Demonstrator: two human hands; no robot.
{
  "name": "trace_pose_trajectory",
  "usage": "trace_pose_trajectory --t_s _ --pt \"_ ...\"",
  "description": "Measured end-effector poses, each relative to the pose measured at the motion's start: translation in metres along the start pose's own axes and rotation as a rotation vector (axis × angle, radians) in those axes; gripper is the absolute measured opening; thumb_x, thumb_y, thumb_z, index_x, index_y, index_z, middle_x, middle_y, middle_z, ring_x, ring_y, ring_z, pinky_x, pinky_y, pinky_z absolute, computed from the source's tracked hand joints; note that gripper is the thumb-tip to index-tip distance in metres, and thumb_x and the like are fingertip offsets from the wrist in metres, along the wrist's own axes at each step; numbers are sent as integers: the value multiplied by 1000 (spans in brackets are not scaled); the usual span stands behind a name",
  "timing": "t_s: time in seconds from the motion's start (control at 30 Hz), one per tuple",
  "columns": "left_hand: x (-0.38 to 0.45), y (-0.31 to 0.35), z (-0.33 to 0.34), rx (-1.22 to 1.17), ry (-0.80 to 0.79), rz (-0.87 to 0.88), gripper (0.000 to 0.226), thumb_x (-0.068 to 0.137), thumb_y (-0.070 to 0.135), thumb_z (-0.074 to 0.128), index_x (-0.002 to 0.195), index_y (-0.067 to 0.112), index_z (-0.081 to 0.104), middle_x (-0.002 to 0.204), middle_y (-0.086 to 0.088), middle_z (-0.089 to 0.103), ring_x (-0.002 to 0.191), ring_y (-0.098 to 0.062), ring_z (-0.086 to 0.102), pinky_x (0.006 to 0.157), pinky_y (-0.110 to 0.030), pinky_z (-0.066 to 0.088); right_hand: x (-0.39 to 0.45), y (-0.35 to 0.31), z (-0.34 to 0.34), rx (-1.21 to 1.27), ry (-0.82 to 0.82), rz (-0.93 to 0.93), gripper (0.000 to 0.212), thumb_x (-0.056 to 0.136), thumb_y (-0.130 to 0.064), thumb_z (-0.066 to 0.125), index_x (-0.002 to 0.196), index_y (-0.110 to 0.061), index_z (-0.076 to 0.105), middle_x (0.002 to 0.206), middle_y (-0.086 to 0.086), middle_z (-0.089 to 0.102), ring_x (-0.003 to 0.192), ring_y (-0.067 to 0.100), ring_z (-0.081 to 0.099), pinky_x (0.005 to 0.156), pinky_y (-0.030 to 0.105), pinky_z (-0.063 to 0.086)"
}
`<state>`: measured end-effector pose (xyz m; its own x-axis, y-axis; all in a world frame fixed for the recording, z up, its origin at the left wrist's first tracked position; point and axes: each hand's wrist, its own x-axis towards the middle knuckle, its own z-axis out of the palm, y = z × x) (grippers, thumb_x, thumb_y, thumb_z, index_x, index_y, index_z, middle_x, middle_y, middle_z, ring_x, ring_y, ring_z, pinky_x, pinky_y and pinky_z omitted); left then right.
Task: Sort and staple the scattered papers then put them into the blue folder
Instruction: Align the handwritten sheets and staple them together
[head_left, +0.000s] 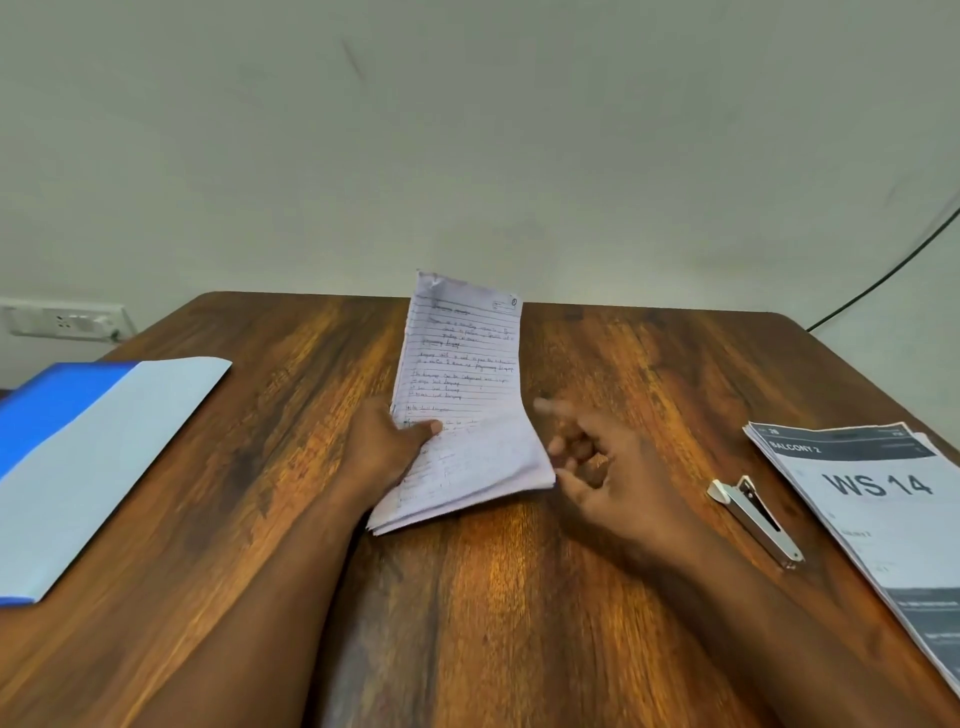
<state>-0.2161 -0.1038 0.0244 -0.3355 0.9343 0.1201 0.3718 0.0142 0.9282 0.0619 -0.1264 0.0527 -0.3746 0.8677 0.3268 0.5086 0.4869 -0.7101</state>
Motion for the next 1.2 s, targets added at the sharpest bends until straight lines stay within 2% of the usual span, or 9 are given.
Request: trace_pose_trajectory --t_s 0.13,0.33,0.47,0.63,0.77,0.87,0.97,1.1,1.2 --pt "2 3 0 62 -35 -34 37 85 17 87 120 15 73 113 5 77 96 -14 74 82 -33 62 1 5 -5 -266 25 -194 32 85 -22 82 114 -35 76 108 -24 60 97 -4 58 74 15 52" --pt "6 4 -1 123 -103 -84 41 84 15 87 120 16 67 103 -10 78 64 -12 64 52 -21 48 4 24 -3 -402 -138 -424 37 88 -28 79 124 -34 72 125 -18 63 108 1 62 81 29 60" --pt "7 7 -2 92 -105 -136 50 78 13 91 120 22 66 104 0 79 92 -29 77 66 -32 56 2 30 2 -308 -136 -475 25 91 -22 76 116 -24 78 120 -12 70 106 0 65 81 28 59" --pt "4 14 -4 -28 -122 -178 42 82 5 86 95 28 53 92 13 65 84 -7 63 81 -34 56 1 30 9 -184 -70 -511 33 86 -6 79 119 -15 77 125 -4 73 115 5 68 92 30 59" --pt "-1 19 -3 75 -81 -184 71 75 10 92 133 22 52 119 5 68 111 -19 65 95 -42 56 0 27 15 -167 -34 -567 34 85 -1 77 116 -14 79 125 1 74 116 7 69 95 27 58" --pt "-6 20 -1 203 -66 -82 98 74 15 94 154 21 38 149 -1 56 136 -27 54 100 -41 51 0 28 16 -100 -28 -534 32 86 0 78 114 -15 80 121 0 76 111 5 71 93 27 59" --pt "-12 21 1 251 -59 19 89 78 13 91 151 21 42 151 -1 54 139 -27 51 98 -38 48 1 33 17 -48 -25 -474 33 84 3 80 112 -15 81 117 -3 77 106 5 72 88 31 61" --pt "-18 29 -2 599 18 163 101 76 37 91 157 31 31 164 -3 31 152 -28 28 122 -56 30 4 38 20 -50 20 -467 32 84 4 79 110 -15 82 112 -4 77 102 7 73 85 31 61" --pt "-35 42 -6 470 -190 446 71 70 59 90 132 37 62 136 19 58 123 -3 55 97 -29 49 5 37 20 -101 32 -494 31 84 3 81 109 -15 82 109 -4 76 98 5 71 84 23 57"
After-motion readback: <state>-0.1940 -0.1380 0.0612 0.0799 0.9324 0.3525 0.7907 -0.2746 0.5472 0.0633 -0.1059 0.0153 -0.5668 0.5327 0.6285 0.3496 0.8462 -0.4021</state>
